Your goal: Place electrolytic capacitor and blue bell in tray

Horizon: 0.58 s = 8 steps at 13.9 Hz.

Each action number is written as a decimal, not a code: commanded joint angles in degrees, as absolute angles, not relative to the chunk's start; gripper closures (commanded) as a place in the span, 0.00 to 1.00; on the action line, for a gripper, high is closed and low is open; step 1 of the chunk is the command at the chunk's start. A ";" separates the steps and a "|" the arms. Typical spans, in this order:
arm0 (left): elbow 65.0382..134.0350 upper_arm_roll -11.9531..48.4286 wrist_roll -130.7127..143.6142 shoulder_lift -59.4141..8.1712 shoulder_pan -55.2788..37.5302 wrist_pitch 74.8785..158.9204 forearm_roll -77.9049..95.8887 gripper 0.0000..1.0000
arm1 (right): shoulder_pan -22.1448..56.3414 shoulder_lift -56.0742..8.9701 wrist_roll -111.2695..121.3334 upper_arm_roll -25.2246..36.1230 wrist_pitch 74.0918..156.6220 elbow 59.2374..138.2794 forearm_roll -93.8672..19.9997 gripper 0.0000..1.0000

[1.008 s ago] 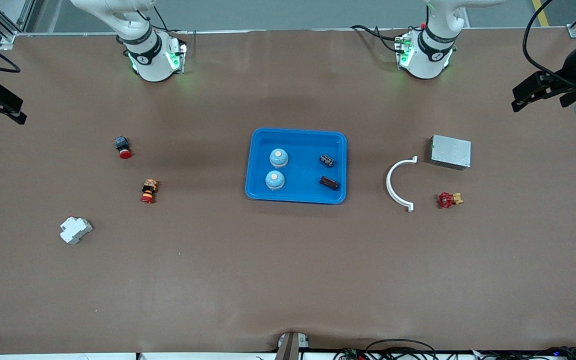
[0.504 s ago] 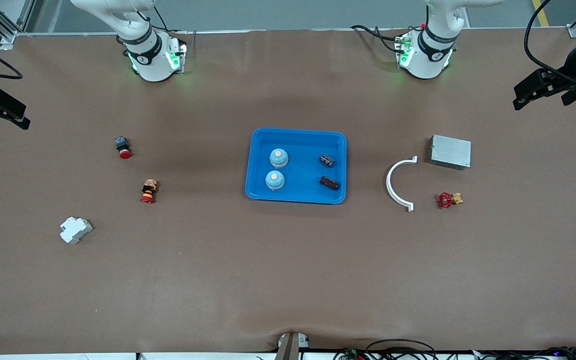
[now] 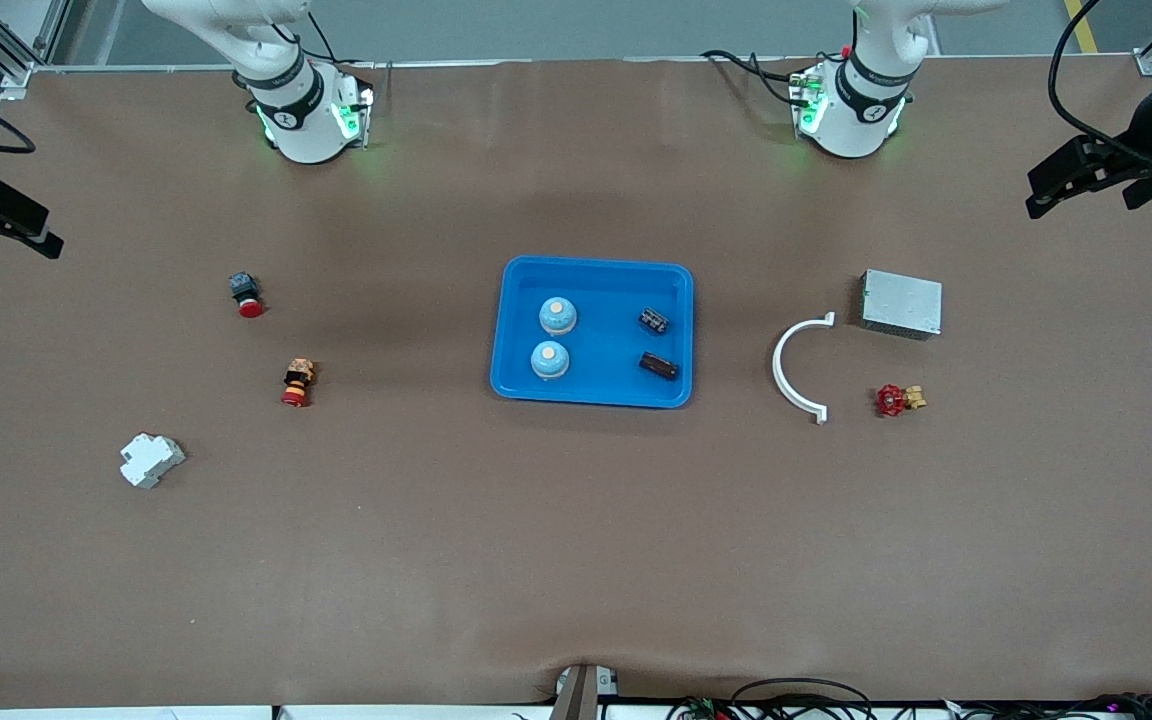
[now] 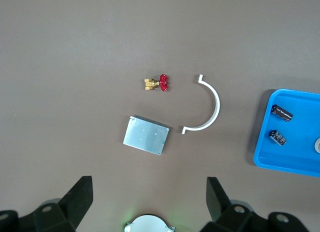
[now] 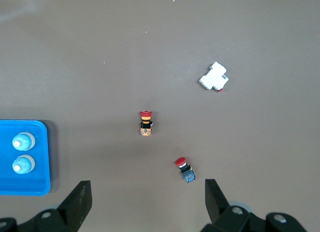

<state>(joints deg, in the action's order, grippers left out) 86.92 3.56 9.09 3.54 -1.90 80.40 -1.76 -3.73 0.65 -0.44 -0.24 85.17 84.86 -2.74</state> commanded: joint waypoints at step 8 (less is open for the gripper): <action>85.96 3.96 9.58 3.69 -1.76 79.45 -1.32 0.00 | -4.13 -0.35 -0.88 -0.97 87.89 87.01 -0.36 0.00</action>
<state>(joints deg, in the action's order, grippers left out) 86.93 3.59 9.09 3.54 -1.92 80.30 -1.76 -3.81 -0.51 -0.45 -0.31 87.52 86.77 -2.07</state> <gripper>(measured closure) 0.000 0.000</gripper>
